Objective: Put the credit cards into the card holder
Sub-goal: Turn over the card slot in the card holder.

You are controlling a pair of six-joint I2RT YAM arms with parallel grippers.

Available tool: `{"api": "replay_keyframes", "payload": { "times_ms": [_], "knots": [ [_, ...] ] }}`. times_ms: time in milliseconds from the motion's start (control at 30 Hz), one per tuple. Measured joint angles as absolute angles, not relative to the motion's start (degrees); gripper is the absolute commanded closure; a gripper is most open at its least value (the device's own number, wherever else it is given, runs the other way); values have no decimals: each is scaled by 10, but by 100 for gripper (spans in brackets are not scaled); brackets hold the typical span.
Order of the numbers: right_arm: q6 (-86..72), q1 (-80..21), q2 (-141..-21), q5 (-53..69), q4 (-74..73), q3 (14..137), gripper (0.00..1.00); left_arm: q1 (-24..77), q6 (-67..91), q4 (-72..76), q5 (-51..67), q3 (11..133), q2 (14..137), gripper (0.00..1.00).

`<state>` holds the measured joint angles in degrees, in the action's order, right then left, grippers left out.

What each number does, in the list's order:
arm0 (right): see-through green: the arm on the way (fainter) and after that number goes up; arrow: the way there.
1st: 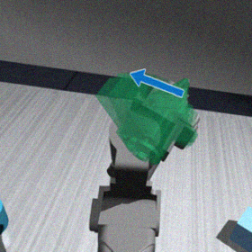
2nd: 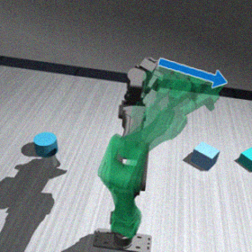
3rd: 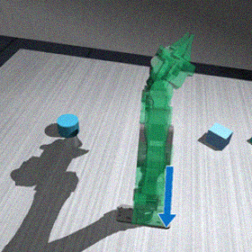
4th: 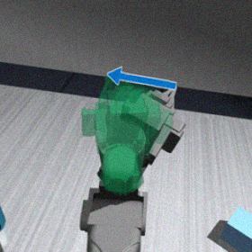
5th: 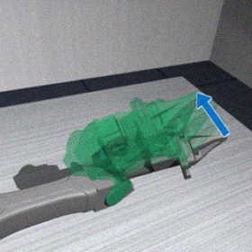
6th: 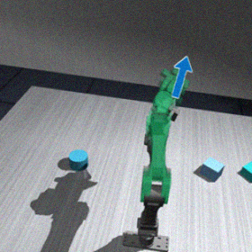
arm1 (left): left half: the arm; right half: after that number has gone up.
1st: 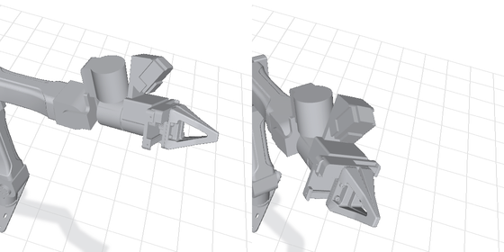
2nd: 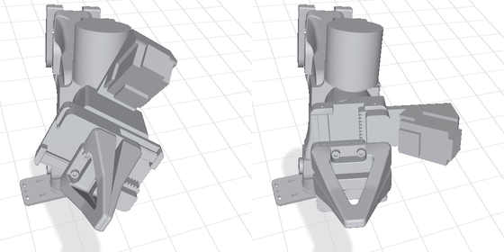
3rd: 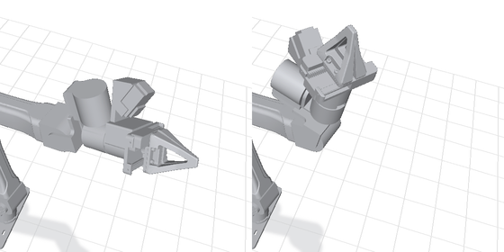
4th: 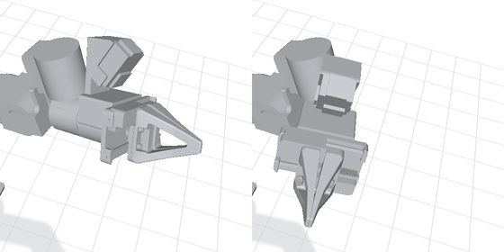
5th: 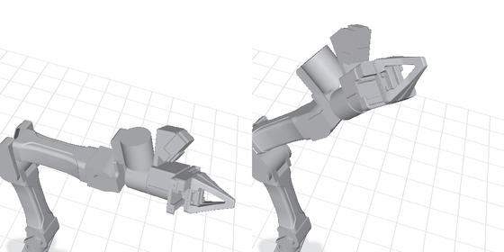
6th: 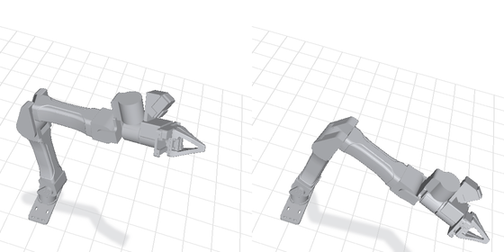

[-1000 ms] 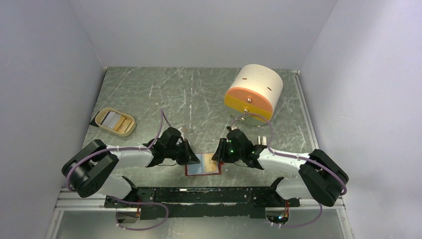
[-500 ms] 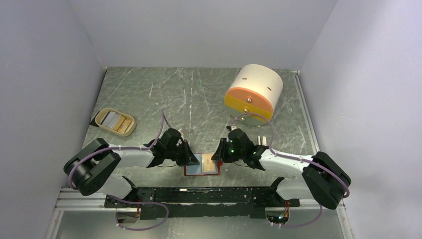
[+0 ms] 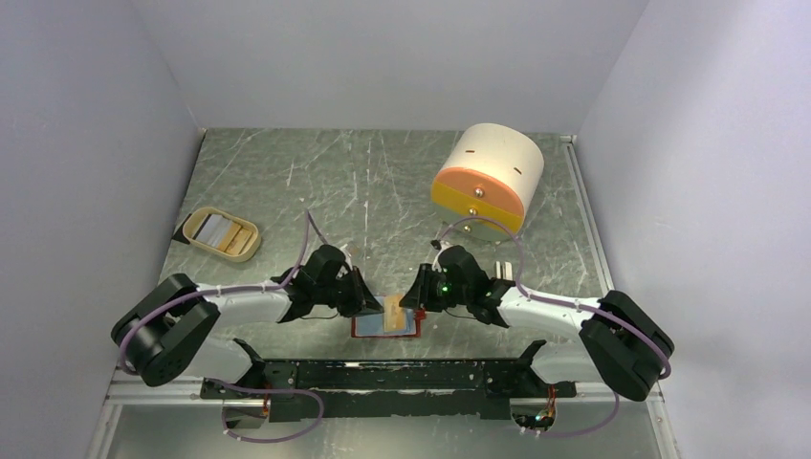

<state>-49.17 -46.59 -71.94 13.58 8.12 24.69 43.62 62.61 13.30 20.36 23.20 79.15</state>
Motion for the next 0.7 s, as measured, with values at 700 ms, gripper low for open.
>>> {"api": "replay_keyframes", "payload": {
  "times_ms": [700],
  "knots": [
    [-496, -477, -740, 154, 83, 268, 64, 362, 583, -43, 125, 162, 616, 78]
  ]
}}
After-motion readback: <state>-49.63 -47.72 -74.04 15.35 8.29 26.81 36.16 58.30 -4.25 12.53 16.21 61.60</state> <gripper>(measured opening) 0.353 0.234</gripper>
